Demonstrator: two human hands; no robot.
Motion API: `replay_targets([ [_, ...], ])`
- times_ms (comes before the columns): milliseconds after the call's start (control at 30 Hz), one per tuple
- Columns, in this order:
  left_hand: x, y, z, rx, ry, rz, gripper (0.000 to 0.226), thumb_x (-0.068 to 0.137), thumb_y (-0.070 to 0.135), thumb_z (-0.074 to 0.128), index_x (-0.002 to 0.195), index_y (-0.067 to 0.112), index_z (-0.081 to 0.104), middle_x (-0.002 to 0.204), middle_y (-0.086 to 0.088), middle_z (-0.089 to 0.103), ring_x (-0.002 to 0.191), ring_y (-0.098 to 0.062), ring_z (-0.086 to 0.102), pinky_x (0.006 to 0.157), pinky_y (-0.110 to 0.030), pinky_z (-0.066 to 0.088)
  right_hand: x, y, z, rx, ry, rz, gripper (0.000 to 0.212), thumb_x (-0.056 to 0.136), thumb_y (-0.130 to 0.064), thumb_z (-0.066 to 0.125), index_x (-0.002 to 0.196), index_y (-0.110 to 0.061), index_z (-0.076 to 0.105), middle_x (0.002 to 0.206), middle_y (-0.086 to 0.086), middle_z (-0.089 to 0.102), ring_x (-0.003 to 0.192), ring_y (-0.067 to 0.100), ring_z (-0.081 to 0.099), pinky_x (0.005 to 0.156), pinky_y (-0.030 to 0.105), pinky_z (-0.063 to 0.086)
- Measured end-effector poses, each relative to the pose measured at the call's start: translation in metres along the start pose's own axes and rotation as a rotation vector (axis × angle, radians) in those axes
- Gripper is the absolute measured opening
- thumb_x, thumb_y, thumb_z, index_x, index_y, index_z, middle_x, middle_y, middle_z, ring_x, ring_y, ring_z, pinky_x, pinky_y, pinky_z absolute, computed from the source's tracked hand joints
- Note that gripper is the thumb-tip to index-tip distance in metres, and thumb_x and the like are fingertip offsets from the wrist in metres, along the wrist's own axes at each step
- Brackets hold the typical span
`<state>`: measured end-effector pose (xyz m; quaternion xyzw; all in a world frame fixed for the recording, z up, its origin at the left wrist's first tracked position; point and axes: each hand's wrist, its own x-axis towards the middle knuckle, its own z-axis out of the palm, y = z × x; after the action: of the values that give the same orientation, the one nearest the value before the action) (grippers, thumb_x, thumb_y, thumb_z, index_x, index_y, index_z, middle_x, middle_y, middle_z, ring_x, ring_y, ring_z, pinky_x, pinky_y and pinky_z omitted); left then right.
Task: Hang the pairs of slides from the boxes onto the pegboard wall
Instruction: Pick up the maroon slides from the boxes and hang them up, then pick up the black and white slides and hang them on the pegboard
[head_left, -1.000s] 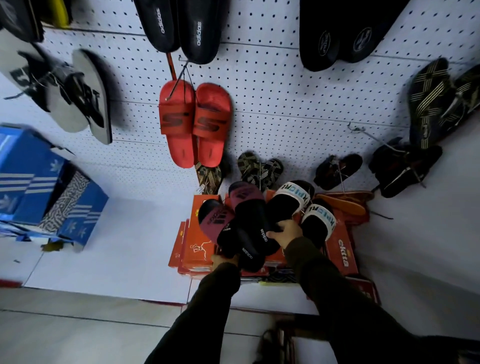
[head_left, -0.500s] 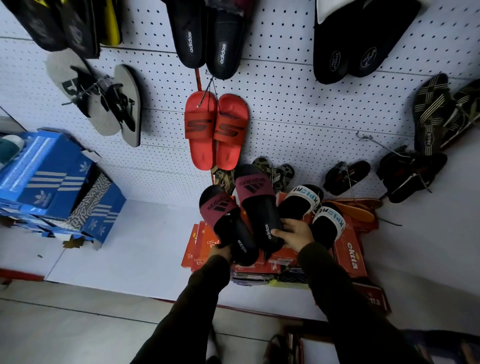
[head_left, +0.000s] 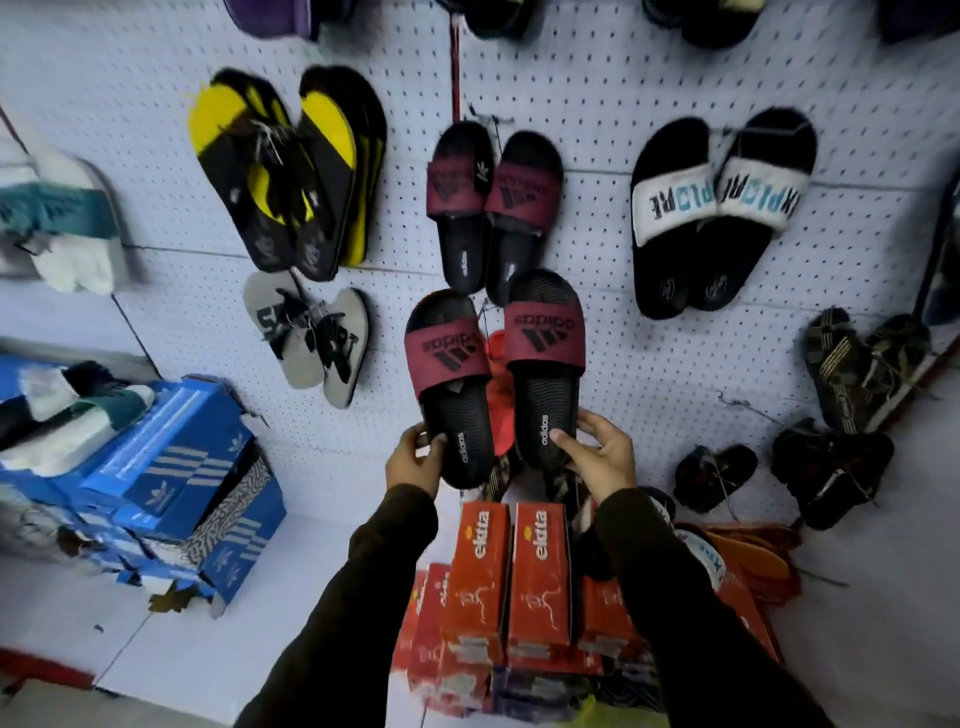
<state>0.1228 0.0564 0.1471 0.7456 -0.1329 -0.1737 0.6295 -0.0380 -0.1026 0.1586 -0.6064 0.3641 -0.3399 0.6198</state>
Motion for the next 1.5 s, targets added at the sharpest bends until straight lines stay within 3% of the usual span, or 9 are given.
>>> replay_targets([
  [100, 0.012, 0.046, -0.007, -0.022, 0.015, 0.138, 0.041, 0.094, 0.019, 0.059, 0.132, 0.005, 0.054, 0.125, -0.014, 0.065, 0.092, -0.024, 0.064, 0.092, -0.035, 0.054, 0.008, -0.040, 0.013, 0.056, 0.002, -0.095, 0.042, 0.083, -0.001, 0.076, 0.124, -0.009, 0.066, 0.123, 0.005, 0.069, 0.082, 0.007, 0.076, 0.072, 0.018, 0.061],
  [267, 0.030, 0.113, -0.015, -0.060, 0.037, 0.309, 0.041, 0.093, 0.018, 0.060, 0.132, 0.006, 0.054, 0.124, -0.013, 0.065, 0.085, -0.022, 0.062, 0.089, -0.036, 0.055, 0.020, -0.100, 0.031, 0.160, 0.012, -0.223, 0.049, 0.084, 0.000, 0.075, 0.131, -0.003, 0.062, 0.132, 0.010, 0.066, 0.108, 0.029, 0.073, 0.098, 0.045, 0.058],
  [467, 0.065, 0.180, -0.025, -0.076, 0.095, 0.457, 0.041, 0.093, 0.018, 0.060, 0.131, 0.005, 0.055, 0.122, -0.016, 0.066, 0.072, -0.011, 0.059, 0.082, -0.027, 0.049, 0.053, -0.158, 0.048, 0.201, 0.009, -0.319, 0.047, 0.084, -0.002, 0.075, 0.130, -0.004, 0.064, 0.128, 0.012, 0.068, 0.093, 0.017, 0.074, 0.070, 0.026, 0.063],
  [633, 0.102, 0.215, -0.029, -0.032, 0.130, 0.463, 0.044, 0.092, 0.018, 0.062, 0.131, 0.000, 0.056, 0.121, -0.021, 0.067, 0.088, -0.017, 0.059, 0.085, -0.023, 0.045, 0.079, -0.177, 0.063, 0.184, 0.018, -0.300, 0.053, 0.084, 0.000, 0.075, 0.135, 0.000, 0.060, 0.128, 0.014, 0.066, 0.115, 0.031, 0.068, 0.089, 0.049, 0.060],
  [900, 0.125, 0.177, -0.011, 0.079, 0.009, 0.288, 0.038, 0.093, 0.012, 0.058, 0.128, -0.003, 0.056, 0.123, -0.025, 0.065, 0.117, -0.035, 0.062, 0.105, -0.045, 0.048, 0.105, -0.122, 0.072, 0.141, 0.059, -0.151, 0.052, 0.081, 0.004, 0.076, 0.131, 0.004, 0.061, 0.131, 0.024, 0.064, 0.123, 0.039, 0.063, 0.105, 0.058, 0.050],
  [1133, 0.121, 0.153, 0.012, 0.005, 0.041, 0.253, 0.040, 0.096, 0.014, 0.053, 0.135, 0.005, 0.053, 0.130, -0.017, 0.064, 0.119, -0.031, 0.061, 0.101, -0.032, 0.045, 0.111, -0.101, 0.083, 0.141, 0.051, -0.147, 0.050, 0.080, 0.000, 0.078, 0.128, -0.003, 0.064, 0.128, 0.019, 0.067, 0.122, 0.035, 0.066, 0.101, 0.056, 0.053],
  [1300, 0.110, 0.126, 0.024, -0.114, 0.025, 0.179, 0.049, 0.093, 0.018, 0.057, 0.141, 0.013, 0.046, 0.139, -0.010, 0.057, 0.112, -0.034, 0.065, 0.102, -0.050, 0.051, 0.096, -0.080, 0.070, 0.161, -0.038, -0.088, 0.049, 0.085, -0.007, 0.075, 0.132, -0.011, 0.060, 0.130, 0.010, 0.066, 0.101, 0.017, 0.070, 0.073, 0.028, 0.063],
  [1400, 0.098, 0.089, 0.038, -0.106, 0.012, 0.078, 0.056, 0.090, 0.024, 0.062, 0.142, 0.014, 0.043, 0.139, -0.008, 0.055, 0.118, -0.034, 0.062, 0.104, -0.053, 0.049, 0.084, -0.053, 0.053, 0.137, -0.027, -0.041, 0.046, 0.086, -0.010, 0.076, 0.130, -0.011, 0.061, 0.127, 0.008, 0.067, 0.106, 0.026, 0.071, 0.070, 0.024, 0.062],
  [1500, 0.077, 0.042, 0.063, -0.028, -0.055, -0.030, 0.048, 0.088, 0.025, 0.065, 0.132, 0.010, 0.054, 0.128, -0.011, 0.063, 0.117, -0.037, 0.062, 0.101, -0.053, 0.051, 0.073, -0.013, 0.027, 0.083, 0.026, 0.047, 0.045, 0.086, -0.007, 0.075, 0.129, -0.008, 0.061, 0.126, 0.011, 0.067, 0.094, 0.019, 0.070, 0.066, 0.023, 0.062],
])
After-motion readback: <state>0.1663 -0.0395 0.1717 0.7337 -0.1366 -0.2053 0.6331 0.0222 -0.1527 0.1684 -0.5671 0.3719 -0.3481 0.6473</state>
